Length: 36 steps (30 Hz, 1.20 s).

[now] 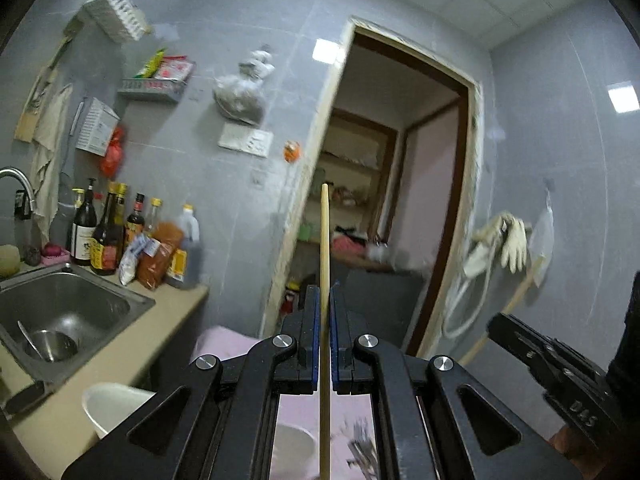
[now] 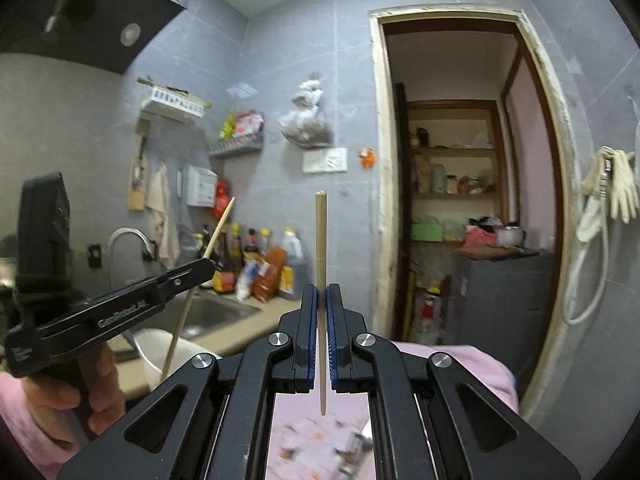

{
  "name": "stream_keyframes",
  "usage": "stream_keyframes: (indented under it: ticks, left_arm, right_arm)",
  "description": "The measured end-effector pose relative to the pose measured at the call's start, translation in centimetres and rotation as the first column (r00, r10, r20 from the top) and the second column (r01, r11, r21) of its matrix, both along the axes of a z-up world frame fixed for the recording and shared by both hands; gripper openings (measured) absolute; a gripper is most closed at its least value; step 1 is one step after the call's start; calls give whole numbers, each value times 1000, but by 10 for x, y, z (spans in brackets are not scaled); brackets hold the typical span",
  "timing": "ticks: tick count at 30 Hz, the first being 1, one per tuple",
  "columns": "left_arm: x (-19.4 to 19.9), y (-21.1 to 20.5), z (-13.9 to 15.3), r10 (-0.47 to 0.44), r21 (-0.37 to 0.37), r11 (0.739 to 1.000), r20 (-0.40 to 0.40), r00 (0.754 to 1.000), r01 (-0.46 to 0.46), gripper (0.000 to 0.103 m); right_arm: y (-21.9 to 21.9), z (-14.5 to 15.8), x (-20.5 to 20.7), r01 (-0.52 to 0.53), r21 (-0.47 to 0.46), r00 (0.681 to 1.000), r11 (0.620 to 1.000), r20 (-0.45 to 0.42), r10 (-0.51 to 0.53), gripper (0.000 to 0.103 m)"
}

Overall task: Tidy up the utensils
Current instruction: 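Carry the chopsticks over the white holder, lowering the right tool's chopstick inside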

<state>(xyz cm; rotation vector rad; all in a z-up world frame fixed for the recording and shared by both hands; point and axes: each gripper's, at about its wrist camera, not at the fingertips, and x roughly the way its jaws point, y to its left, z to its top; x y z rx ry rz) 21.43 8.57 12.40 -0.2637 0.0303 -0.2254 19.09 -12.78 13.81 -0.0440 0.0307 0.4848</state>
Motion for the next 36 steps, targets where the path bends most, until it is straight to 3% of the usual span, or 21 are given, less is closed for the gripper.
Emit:
stream_keyframes:
  ticks: [7,14,22,28,36]
  left_arm:
    - [8,61,7,108,-34,994,47,993,-106,2]
    - [19,103,-17,207,-88,975,42,978,-202,2]
    - [25,102,-40,249,-65,967,31,968,-247,2]
    - [29,93,-52,250,-29,968,24,968,-250,2]
    - [33,92,-70,222,-35,974,-20,975,-223,2]
  right_arm:
    - [35,27,4,-104,42,994,994,17,104,3]
    - [58,25,12,-161,56,987,985,-14,162,3]
    - [72,5,23,-185,27,977,982,-105,186,3]
    - [84,-11,30,-145,14,979,989,-142,145,3]
    - [101,-31,40,-97,-9,978,995,-189,94,3]
